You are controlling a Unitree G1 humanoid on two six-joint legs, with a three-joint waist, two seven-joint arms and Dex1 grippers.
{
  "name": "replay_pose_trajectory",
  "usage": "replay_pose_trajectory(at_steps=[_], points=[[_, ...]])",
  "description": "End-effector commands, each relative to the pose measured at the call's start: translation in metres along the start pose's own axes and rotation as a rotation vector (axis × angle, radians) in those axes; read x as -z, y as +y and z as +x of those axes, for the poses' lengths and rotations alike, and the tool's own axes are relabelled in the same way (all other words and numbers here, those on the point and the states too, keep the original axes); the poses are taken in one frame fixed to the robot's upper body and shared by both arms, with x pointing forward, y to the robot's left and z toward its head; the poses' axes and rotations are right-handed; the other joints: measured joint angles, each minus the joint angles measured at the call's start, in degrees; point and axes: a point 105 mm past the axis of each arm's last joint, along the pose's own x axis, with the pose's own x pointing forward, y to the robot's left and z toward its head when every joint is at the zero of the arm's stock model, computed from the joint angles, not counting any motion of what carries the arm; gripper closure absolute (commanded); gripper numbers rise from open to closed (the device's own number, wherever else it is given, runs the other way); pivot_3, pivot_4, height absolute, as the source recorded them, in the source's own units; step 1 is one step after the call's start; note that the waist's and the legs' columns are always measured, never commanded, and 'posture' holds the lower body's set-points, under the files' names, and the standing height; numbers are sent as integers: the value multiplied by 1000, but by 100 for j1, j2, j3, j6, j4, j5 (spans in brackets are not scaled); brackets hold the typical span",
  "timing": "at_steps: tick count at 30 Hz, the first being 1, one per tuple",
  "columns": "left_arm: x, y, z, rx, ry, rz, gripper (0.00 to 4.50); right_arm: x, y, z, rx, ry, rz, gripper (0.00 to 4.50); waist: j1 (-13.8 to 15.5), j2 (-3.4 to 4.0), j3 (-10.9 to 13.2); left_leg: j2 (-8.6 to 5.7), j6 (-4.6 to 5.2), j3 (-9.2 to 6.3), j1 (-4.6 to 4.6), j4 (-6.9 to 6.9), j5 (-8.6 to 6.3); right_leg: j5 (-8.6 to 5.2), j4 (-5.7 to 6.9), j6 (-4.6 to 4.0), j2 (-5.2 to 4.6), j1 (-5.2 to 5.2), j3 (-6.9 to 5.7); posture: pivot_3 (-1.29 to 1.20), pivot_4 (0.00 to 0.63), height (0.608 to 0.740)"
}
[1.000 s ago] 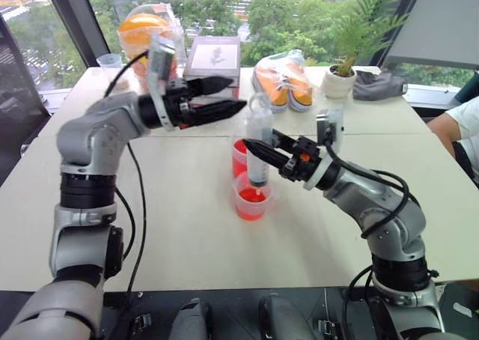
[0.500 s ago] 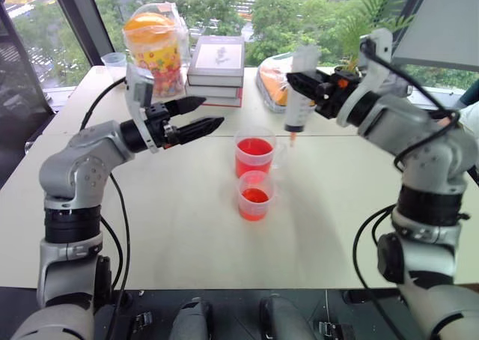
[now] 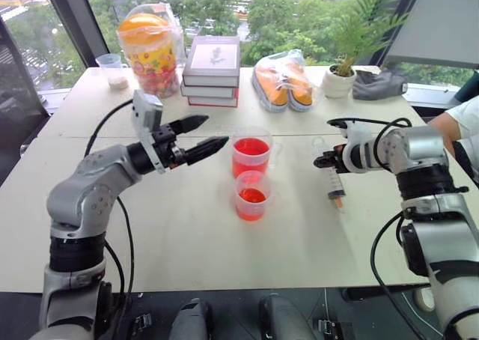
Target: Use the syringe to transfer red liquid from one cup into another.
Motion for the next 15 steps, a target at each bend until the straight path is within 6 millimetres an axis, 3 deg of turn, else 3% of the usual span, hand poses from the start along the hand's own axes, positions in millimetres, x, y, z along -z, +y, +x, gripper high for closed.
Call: replay_pose_trajectory(at_steps=[1,3,4,7,11,15], points=[[-9,-8,4,21,-19,60,0,-8,-9,1,17,-27,-14,1215,14,0,0,-2,0,0,-1,1,0,0,0,0,-1,0,0,0,150,740],[-8,-8,3,20,-15,61,0,-12,-13,-2,33,-34,-38,232,7,0,0,-2,0,2,-2,1,0,0,-1,0,-1,-1,1,0,150,740],[-8,-7,3,20,-13,62,0,-14,-13,-3,30,-42,-49,105,5,0,0,-2,0,1,-1,1,0,0,-1,0,-1,0,1,0,150,740],[-5,-6,3,18,12,73,0,-27,-14,-16,9,-93,-114,105,3,1,1,-1,0,0,-1,-1,0,0,0,0,0,-2,0,0,150,740],[3,-4,-1,21,62,85,0,-49,-14,-57,-35,-242,-264,105,26,8,5,-1,0,1,-6,-8,0,0,1,1,0,-13,1,0,150,740],[5,2,-5,15,85,88,0,-35,13,-103,-198,-322,-470,105,127,6,4,0,1,-2,-6,-10,-1,-3,-5,3,0,-10,-4,0,150,740]])
